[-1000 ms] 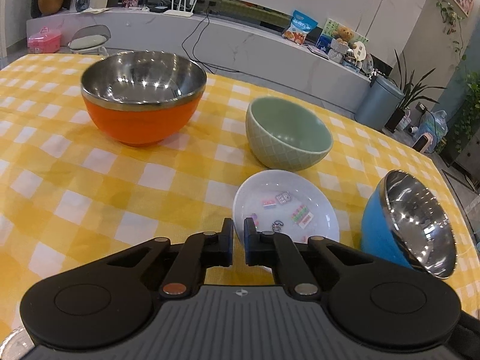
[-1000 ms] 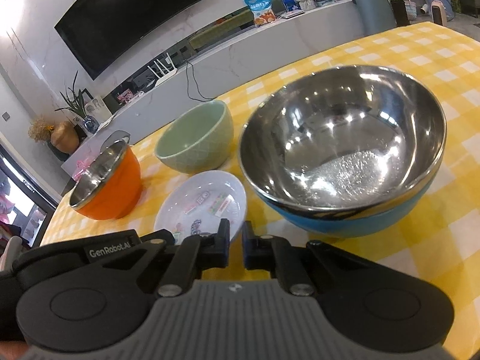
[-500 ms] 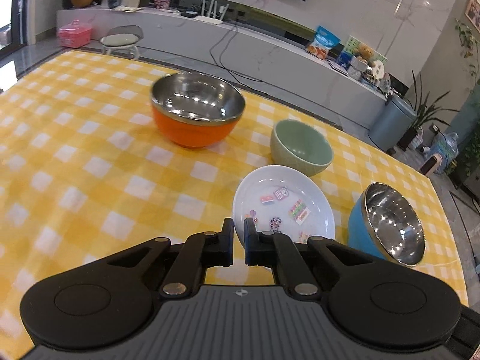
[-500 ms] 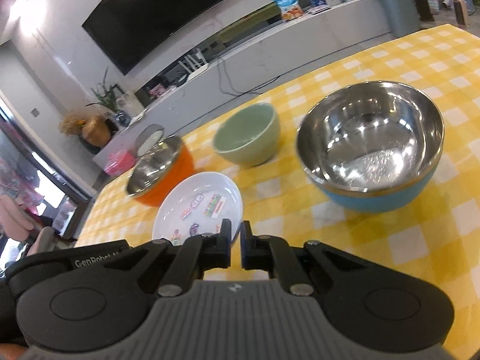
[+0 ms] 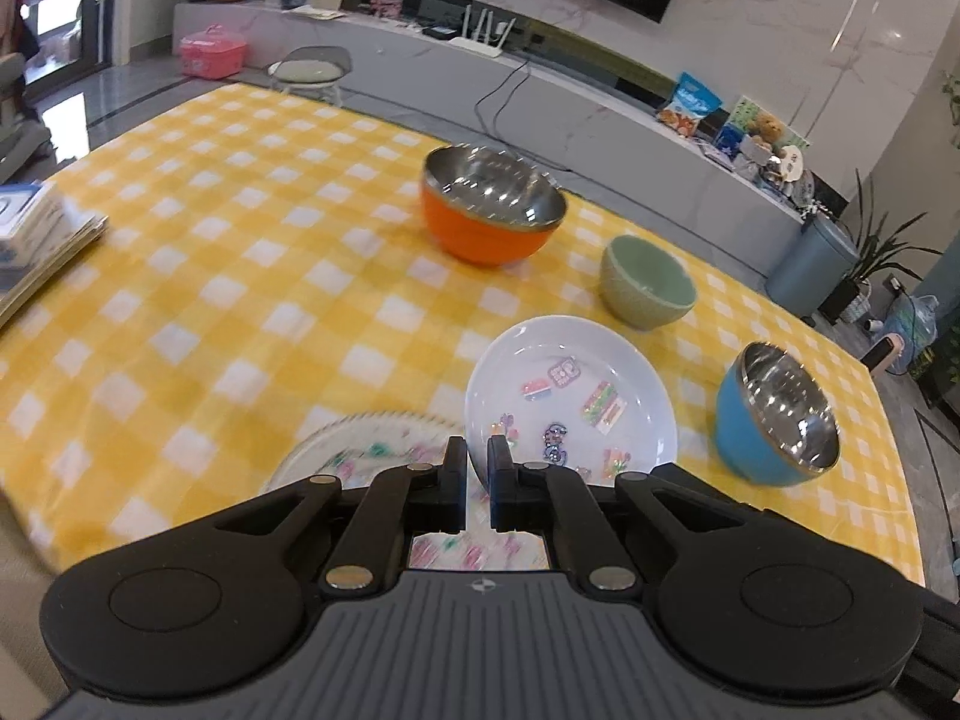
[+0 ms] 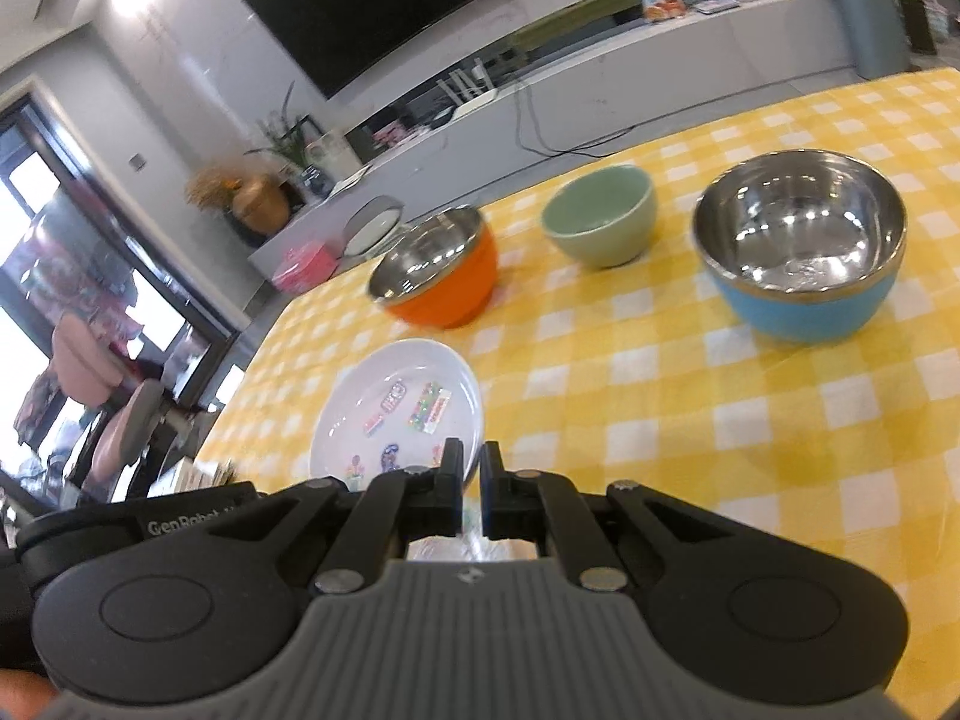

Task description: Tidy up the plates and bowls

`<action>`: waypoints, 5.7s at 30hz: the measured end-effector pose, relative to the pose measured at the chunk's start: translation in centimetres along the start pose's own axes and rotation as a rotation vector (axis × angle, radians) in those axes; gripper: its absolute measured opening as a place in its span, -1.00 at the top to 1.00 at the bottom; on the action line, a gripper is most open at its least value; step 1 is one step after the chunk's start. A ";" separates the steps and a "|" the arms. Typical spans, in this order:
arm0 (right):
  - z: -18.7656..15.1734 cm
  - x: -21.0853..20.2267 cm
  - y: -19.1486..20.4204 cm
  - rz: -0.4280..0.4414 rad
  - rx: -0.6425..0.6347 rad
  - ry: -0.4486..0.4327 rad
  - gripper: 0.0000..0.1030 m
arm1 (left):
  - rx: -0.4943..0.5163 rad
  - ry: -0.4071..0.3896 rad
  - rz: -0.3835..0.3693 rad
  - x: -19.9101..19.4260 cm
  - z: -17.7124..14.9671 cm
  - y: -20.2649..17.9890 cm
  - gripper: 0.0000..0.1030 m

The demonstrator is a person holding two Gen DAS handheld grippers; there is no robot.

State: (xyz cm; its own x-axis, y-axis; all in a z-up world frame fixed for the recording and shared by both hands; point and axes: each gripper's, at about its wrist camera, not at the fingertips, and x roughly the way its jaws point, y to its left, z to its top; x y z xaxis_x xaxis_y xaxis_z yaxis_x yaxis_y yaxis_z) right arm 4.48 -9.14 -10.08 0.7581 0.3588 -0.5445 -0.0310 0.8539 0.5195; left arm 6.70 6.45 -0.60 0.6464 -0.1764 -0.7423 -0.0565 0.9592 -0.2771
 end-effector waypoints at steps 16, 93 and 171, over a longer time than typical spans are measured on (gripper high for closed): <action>-3.4 1.2 0.4 0.027 -0.017 0.091 0.96 | -0.075 0.060 0.036 0.5 -3.2 3.3 0.85; 10.9 -5.3 -10.9 -0.418 -0.114 -0.153 -0.39 | 0.270 -0.119 -0.159 3.5 0.9 -15.6 -0.08; 10.7 -3.5 -16.0 -0.378 0.100 -0.017 0.31 | 0.244 0.051 -0.150 10.0 0.6 -18.5 -0.09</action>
State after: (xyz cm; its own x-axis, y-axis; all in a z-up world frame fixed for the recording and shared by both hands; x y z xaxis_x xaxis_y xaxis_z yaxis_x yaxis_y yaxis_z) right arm 9.26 -28.10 -9.45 0.7144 0.0189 -0.6995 0.3156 0.8835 0.3462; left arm 14.63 -12.97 -2.56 0.5940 -0.3256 -0.7357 0.2254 0.9452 -0.2363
